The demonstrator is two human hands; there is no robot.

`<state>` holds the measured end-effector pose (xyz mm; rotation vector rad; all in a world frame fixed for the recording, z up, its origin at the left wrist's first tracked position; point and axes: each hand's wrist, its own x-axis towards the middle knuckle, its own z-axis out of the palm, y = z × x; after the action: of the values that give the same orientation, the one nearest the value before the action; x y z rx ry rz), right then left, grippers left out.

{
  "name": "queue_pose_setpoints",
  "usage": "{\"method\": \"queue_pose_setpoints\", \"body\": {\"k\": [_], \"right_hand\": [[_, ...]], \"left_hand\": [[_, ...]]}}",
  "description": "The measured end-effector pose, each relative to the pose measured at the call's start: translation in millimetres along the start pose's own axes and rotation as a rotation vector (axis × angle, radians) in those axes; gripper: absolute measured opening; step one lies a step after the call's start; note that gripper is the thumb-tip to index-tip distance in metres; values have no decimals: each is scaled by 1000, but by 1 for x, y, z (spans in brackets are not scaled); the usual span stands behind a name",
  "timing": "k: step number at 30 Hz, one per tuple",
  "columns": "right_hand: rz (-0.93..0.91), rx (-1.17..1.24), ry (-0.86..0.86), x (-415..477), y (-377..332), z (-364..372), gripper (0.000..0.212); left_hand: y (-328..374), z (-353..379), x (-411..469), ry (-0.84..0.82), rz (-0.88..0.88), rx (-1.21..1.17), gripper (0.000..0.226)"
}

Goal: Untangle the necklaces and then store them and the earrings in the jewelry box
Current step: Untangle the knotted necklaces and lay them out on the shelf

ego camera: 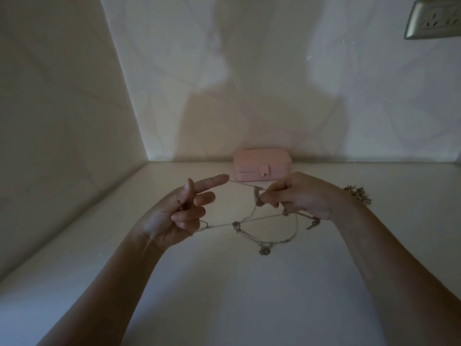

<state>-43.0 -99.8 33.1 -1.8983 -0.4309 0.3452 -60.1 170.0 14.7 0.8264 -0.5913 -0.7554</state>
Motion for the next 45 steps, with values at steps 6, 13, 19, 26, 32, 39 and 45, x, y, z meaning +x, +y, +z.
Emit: {"method": "queue_pose_setpoints", "body": {"k": [6, 13, 19, 26, 32, 39, 45], "right_hand": [[-35, 316, -196, 5, 2, 7, 24], [-1, 175, -71, 11, 8, 13, 17], [18, -60, -27, 10, 11, 1, 4], [105, -90, 164, 4, 15, -21, 13], [223, 556, 342, 12, 32, -44, 35], [323, 151, 471, -3, 42, -70, 38], [459, -63, 553, -8, 46, -78, 35]], "left_hand": [[-6, 0, 4, -70, -55, 144, 107], [8, 10, 2, 319, 237, 172, 58], [12, 6, -5, 302, 117, 163, 83], [16, 6, -11, 321, 22, 211, 105], [21, -16, -20, -47, -37, -34, 98], [30, -32, -32, -52, -102, 27, 98], [40, -15, -50, 521, -251, 527, 66]]}}
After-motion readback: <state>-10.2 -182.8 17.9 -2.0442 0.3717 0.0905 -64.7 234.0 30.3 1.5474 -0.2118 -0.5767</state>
